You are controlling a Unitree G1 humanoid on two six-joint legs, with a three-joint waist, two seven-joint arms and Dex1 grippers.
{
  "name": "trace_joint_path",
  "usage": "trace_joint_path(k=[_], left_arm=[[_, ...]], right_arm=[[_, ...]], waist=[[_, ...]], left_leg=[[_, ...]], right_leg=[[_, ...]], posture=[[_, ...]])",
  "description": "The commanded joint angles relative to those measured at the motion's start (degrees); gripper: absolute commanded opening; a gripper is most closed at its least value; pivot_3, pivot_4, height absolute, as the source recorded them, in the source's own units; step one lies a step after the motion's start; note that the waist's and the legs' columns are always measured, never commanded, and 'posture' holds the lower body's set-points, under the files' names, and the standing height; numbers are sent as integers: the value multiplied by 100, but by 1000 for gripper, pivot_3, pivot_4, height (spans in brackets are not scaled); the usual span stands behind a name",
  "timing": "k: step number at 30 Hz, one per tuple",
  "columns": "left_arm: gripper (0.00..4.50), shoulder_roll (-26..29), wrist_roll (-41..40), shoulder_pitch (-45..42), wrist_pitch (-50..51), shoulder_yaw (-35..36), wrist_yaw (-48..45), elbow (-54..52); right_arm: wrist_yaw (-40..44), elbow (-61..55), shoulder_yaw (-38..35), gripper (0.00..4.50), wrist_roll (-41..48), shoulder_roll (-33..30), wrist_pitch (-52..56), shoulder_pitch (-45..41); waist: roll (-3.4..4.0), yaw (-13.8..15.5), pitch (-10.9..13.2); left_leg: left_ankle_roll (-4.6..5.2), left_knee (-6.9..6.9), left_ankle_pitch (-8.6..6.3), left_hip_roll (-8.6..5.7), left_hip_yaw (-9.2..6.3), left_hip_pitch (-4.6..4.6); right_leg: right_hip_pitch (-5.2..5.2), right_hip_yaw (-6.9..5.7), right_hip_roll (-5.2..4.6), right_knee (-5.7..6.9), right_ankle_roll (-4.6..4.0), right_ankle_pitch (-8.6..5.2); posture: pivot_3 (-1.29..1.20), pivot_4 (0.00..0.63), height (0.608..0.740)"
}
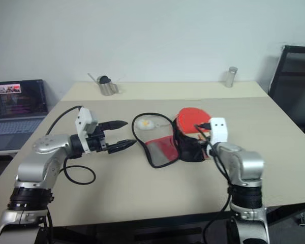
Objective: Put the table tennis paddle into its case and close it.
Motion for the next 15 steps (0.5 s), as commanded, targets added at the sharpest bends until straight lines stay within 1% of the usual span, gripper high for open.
trace_joint_path(k=[1, 7, 15], left_arm=[[4500, 59, -34, -136, -95, 103, 52, -169], [4500, 67, -24, -156, -100, 79, 104, -197], [4500, 28, 17, -180, -140, 18, 152, -208]], right_arm=[[-66, 333, 36, 1104, -147, 13, -788, -324], [-134, 1624, 36, 1104, -340, 54, -1727, -563], [-320, 2541, 128, 1104, -461, 332, -2368, -834]], waist=[[0, 0, 0], [0, -13, 0], [0, -52, 0]], left_leg=[[0, 0, 0, 0, 1, -1], [0, -1, 0, 2, 1, -1], [0, 0, 0, 4, 5, 0]], right_leg=[[-2, 0, 0, 0, 0, 0], [-3, 0, 1, 4, 0, 0], [-5, 3, 1, 8, -13, 9]], posture=[[0, 150, 740], [0, 150, 740], [0, 150, 740]])
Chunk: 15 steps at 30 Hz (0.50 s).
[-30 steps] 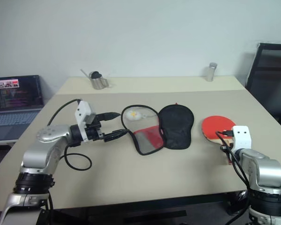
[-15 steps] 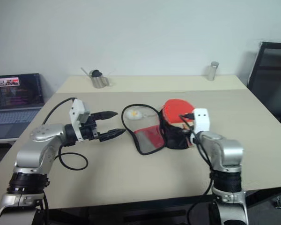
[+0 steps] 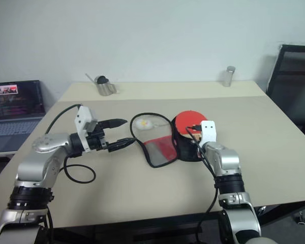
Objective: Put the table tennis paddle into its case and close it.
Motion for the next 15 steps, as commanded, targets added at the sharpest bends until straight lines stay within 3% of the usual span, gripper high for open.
trace_joint_path(k=[1, 14, 15], left_arm=[[4500, 26, 7, -139, -107, 40, 48, -201], [4500, 26, 23, -103, -146, -26, 87, -227], [4500, 20, 29, -108, -154, -36, 91, -219]], right_arm=[[-112, 202, 50, 1104, -69, 122, -425, -279], [-236, 314, -129, 1104, 27, 192, -237, -344], [-227, 295, -163, 1821, 57, 196, -237, -370]], waist=[[0, -23, 0], [-1, -70, 0], [-1, -71, 0]], left_leg=[[0, 0, 0, 1, 0, 0], [0, 0, 0, 0, -1, 0], [0, 0, 0, 0, -1, 0]], right_leg=[[0, 0, 1, 0, 0, 0], [0, 1, 0, 1, -7, 4], [0, 1, 0, 1, -7, 5]], posture=[[0, 150, 740], [0, 150, 740], [0, 150, 740]])
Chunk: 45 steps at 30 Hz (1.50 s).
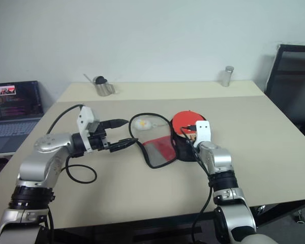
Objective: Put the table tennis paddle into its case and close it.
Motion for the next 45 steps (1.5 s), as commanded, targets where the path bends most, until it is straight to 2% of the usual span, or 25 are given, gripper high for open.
trace_joint_path(k=[1, 8, 12, 17, 20, 24, 29, 32, 35, 45], left_arm=[[4500, 21, 25, -101, -136, 33, 12, -203], [4500, -28, 50, -112, -177, -6, 16, -167], [4500, -27, 76, -94, -177, 19, 40, -133], [4500, 24, 78, 27, -117, 84, 74, -169], [4500, 77, 153, 43, -142, 127, 129, 25], [4500, 281, 889, -87, -555, -125, 402, 866], [4500, 149, 1378, -409, -924, -397, 535, 1693], [4500, 26, 1614, -615, -1076, -594, 550, 2149], [4500, -93, 1919, -871, -1236, -831, 570, 2808], [4500, -686, 2413, -1744, -1728, -1152, 601, 4640]], right_arm=[[-62, -241, -194, 2080, 178, 44, 44, -208], [23, -551, 2, 4452, 165, -16, 190, -249], [150, -934, 132, 4452, 175, -105, 313, -168], [738, -2336, 176, 4452, 745, -294, 1177, 234], [1603, -3422, 339, 4452, 1263, -888, 1451, 614], [2843, -4592, 493, 4452, 1874, -1971, 1309, 1003], [3514, -4683, 203, 4452, 2112, -2657, 728, 1121], [4033, -4711, -142, 4452, 2910, -2926, 1147, 1058], [4324, -4868, -137, 4452, 3163, -3259, 1136, 1094], [3918, -4825, -226, 4452, 3269, -3291, 1036, 1115]], waist=[[0, 0, 0], [0, -11, 0], [0, -13, 0], [0, -13, 0], [0, 3, 0], [0, 12, 0], [-4, 8, -2], [-5, 36, -2], [-7, 60, -4], [-12, 140, -7]], left_leg=[[0, 0, 0, 0, 0, 0], [0, 0, 0, 0, 1, 0], [0, 1, 0, 0, 1, 0], [0, 0, 0, 1, -1, 0], [0, 2, 0, 0, -3, 0], [0, 7, 0, -2, -2, 1], [0, 8, 0, 3, -2, 7], [0, 9, 0, 0, 4, 5], [1, 9, 0, -2, 5, 4], [1, 14, 0, -2, 16, 2]], right_leg=[[0, 0, 0, 0, -1, 1], [-1, 0, 0, 1, -5, 3], [0, 1, 0, 2, -5, 3], [-1, 0, 0, 2, -5, 3], [1, -1, -1, 0, -4, 2], [2, -4, -1, 1, 21, -12], [4, -9, 2, 5, 20, -11], [4, -5, 0, 1, 20, -10], [4, -4, -1, 0, 20, -9], [4, -9, -1, 3, 20, -8]], posture=[[0, 150, 740], [0, 150, 740], [0, 150, 740], [0, 150, 740], [0, 150, 740], [0, 150, 740], [0, 150, 740], [0, 150, 740], [0, 150, 740], [0, 150, 740]])
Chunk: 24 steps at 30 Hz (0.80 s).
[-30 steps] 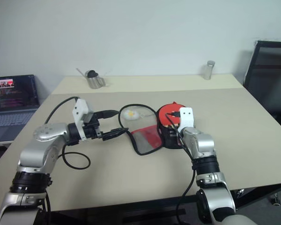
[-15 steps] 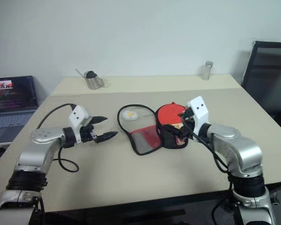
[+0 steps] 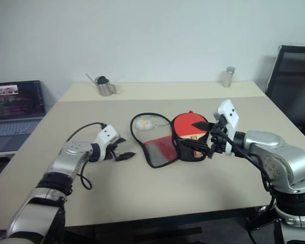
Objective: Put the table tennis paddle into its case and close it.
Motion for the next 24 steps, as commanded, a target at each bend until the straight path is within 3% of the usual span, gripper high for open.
trace_joint_path(k=[1, 11, 24], left_arm=[[4500, -195, 102, -427, -286, 31, 115, 535], [4500, -835, 322, -1291, -586, 77, 400, 2002], [4500, -1354, 388, -2301, -1202, 76, -160, 2011]], right_arm=[[-139, -101, -219, 4452, 120, -40, -114, -86], [-158, -126, -260, 4452, 129, -283, -149, -145], [-305, -343, -639, 4452, 358, -791, -15, 161]], waist=[[-1, 10, 0], [-5, 43, -3], [-9, 60, -1]], left_leg=[[0, 1, 0, -1, 0, 0], [0, 6, 0, -5, -1, -2], [0, 5, 0, -6, 2, -7]], right_leg=[[0, 0, 0, 0, 0, 0], [5, -8, -2, 1, 2, 1], [5, -9, -3, -6, -3, 11]], posture=[[0, 150, 740], [0, 150, 740], [0, 150, 740]])
